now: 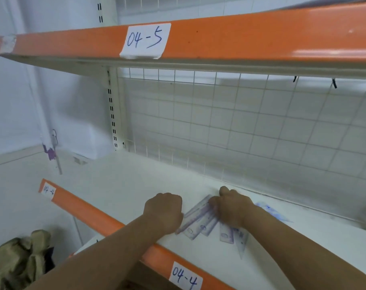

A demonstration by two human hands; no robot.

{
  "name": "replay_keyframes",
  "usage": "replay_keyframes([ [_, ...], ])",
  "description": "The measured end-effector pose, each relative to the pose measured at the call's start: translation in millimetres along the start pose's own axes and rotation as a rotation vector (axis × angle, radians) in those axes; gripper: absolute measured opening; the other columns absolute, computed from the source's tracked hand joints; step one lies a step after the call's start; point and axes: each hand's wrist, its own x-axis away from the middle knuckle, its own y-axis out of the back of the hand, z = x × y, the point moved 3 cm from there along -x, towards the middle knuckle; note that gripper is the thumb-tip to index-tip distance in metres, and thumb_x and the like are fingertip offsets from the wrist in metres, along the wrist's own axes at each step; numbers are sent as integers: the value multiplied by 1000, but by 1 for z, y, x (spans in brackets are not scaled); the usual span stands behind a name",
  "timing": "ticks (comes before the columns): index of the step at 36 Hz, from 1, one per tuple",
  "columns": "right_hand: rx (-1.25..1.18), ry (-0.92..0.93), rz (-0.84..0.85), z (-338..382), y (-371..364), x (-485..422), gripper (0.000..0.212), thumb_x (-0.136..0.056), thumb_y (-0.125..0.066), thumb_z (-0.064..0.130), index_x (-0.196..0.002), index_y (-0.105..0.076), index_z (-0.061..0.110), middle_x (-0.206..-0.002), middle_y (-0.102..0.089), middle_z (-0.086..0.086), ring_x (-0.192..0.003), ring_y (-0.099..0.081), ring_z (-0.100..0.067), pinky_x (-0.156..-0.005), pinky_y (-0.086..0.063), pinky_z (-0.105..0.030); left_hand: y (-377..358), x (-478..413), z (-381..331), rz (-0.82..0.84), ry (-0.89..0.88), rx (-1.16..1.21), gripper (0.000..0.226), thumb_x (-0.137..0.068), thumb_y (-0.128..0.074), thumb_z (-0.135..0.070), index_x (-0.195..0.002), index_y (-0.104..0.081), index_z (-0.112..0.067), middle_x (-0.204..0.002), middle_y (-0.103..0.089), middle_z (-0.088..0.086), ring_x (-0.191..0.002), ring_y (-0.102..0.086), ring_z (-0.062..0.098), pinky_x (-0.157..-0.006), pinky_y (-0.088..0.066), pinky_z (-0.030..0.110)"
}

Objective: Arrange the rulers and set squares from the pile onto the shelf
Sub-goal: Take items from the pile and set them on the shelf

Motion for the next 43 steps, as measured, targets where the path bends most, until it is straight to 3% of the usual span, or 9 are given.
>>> replay_keyframes([
  [8, -90, -62, 75, 0, 6, 6, 32, -92, -44, 22, -124, -45, 22, -122, -36, -7, -117, -35, -29, -91, -41, -41, -1, -13, 11, -4, -96, 18, 28, -98, -44, -34, -112, -57, -13, -117, -59, 4, -110, -55, 22, -82, -43, 29],
  [12, -39, -36, -102, 2, 13, 9, 25, -87, -46, 13, -110, -51, 22, -117, -51, -3, -113, -42, -26, -89, -32, -36, -4, -14, 9, 14, -141, 24, 26, -97, -46, -31, -110, -59, -12, -114, -61, 4, -105, -58, 22, -76, -42, 27],
  [15, -70, 3, -191, 3, 15, 11, 29, -89, -44, 8, -108, -57, 27, -113, -62, 5, -109, -47, -22, -86, -28, -31, -5, -15, 6, 4, -170, 51, 31, -96, -48, -28, -122, -56, -13, -120, -59, 5, -112, -56, 23, -83, -44, 28],
  [19, -230, 59, -258, 8, 18, 13, 33, -94, -43, 10, -109, -66, 28, -109, -66, 5, -105, -53, -18, -92, -36, -26, -3, -17, -3, -20, -228, 84, 43, -93, -53, -35, -131, -47, -15, -124, -57, 4, -116, -53, 23, -88, -46, 33],
  [24, -416, 91, -251, 18, 26, 18, 29, -93, -43, 5, -103, -68, 16, -106, -68, 1, -99, -59, -17, -88, -46, -28, 1, -16, -15, -74, -307, 78, 36, -92, -56, -36, -122, -52, -17, -117, -60, 4, -110, -56, 24, -81, -44, 31],
  [29, -443, 88, -266, 19, 30, 29, 28, -91, -45, 5, -106, -67, 13, -101, -61, 1, -94, -54, -14, -82, -38, -19, 7, -17, -14, -137, -307, 26, 22, -91, -56, -26, -111, -59, -16, -109, -63, 2, -102, -59, 23, -76, -44, 30],
  [32, -401, 63, -264, 14, 31, 33, 26, -92, -46, 7, -102, -67, 16, -92, -54, 7, -86, -46, -9, -75, -35, -20, 8, -22, -11, -171, -299, 36, 15, -91, -53, -18, -104, -60, -17, -105, -64, 1, -98, -60, 23, -75, -44, 30],
  [37, -310, -2, -302, 2, 33, 37, 28, -91, -45, 7, -101, -69, 19, -102, -65, 2, -95, -48, -18, -86, -43, -30, 9, -25, -10, -198, -316, 51, 13, -94, -52, -21, -103, -62, -20, -104, -65, -1, -98, -61, 22, -74, -44, 30],
  [43, -325, 5, -268, 1, 32, 38, 32, -95, -41, 8, -106, -68, 21, -91, -54, 7, -93, -42, -13, -87, -41, -27, 5, -29, -8, -179, -336, 64, 19, -99, -44, -24, -97, -60, -15, -100, -64, 3, -92, -60, 24, -65, -36, 28],
])
